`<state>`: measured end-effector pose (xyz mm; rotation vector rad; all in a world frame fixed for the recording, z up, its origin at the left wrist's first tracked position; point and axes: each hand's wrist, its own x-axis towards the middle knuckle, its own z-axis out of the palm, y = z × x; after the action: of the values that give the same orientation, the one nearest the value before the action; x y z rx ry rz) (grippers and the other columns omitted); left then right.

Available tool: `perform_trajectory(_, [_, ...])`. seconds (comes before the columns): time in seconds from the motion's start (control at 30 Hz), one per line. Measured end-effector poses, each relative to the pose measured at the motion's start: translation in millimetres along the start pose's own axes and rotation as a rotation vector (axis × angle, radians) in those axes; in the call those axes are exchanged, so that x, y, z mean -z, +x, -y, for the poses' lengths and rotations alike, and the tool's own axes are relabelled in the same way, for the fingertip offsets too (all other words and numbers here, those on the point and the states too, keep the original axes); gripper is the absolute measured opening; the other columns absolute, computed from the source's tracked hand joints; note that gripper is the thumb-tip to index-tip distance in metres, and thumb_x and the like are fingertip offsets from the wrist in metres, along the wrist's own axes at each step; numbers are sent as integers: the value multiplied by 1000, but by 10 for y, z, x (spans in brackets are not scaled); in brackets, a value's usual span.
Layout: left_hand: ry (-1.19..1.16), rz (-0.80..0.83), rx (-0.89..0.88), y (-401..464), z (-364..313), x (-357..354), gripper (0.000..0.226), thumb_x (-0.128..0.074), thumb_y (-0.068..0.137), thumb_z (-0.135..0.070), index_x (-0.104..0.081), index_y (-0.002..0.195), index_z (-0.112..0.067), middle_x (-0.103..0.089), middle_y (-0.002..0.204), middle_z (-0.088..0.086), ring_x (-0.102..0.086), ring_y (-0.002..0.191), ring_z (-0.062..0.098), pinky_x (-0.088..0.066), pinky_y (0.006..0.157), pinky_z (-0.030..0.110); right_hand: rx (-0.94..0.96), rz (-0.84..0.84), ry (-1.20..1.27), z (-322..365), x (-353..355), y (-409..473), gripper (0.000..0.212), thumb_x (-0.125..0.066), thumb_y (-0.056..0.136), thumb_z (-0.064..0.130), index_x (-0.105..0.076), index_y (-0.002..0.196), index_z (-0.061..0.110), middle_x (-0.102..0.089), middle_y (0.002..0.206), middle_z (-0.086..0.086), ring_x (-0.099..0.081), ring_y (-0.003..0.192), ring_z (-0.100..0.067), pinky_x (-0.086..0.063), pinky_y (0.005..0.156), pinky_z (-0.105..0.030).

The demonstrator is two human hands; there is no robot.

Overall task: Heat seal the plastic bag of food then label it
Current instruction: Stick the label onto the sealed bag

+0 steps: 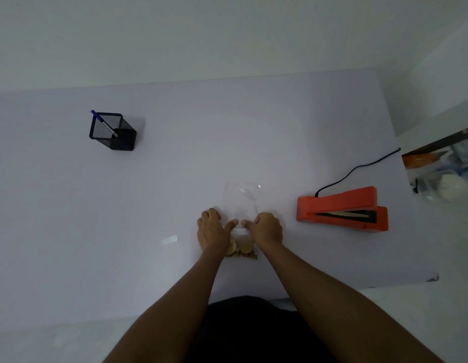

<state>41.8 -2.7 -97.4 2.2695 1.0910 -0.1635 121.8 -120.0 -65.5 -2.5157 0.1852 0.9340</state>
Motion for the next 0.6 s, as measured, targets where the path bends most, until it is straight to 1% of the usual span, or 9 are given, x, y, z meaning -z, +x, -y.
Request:
perform_trajectory(0.13, [1,6,7,-7,-18,8,48,-73,74,-59,-47,91,-23,-53,96,-3,-49,88,18,-48,67,34,-15,11,50,-23,-11,41,41,-78,77,48,-52,63,20,-59,65,2,-59,62,-19,-35,48,-26])
perform_trajectory(0.3, [-5,16,11,10,-25,27,50,-73,72,-62,-47,90,-23,-53,93,-4,-50,86,18,-49,67,35,-13,-5,101,-63,-5,53,43,-81,76,42,-46,63,20,-54,62,2,-52,57,-17,-37,51,-27])
perform_trajectory(0.47, [-23,47,24,54,-18,113,59,-72,64,-72,-45,79,-23,-53,79,-6,-52,74,16,-47,59,30,-8,-10,111,-83,-16,55,42,-82,75,40,-46,67,19,-55,64,1,-52,58,-17,-37,51,-28])
perform_trajectory(0.53, [-31,82,20,66,-16,144,65,-71,59,-79,-45,81,-23,-52,78,-7,-51,73,14,-43,58,28,4,-18,101,-87,-16,48,42,-81,77,40,-45,67,20,-54,65,2,-51,58,-17,-36,50,-28])
perform_trajectory(0.6, [-14,111,5,76,-18,154,67,-74,56,-77,-46,84,-23,-51,81,-7,-51,75,14,-42,60,27,14,-26,91,-83,-6,44,43,-80,78,40,-43,65,21,-52,63,3,-48,57,-16,-33,48,-28])
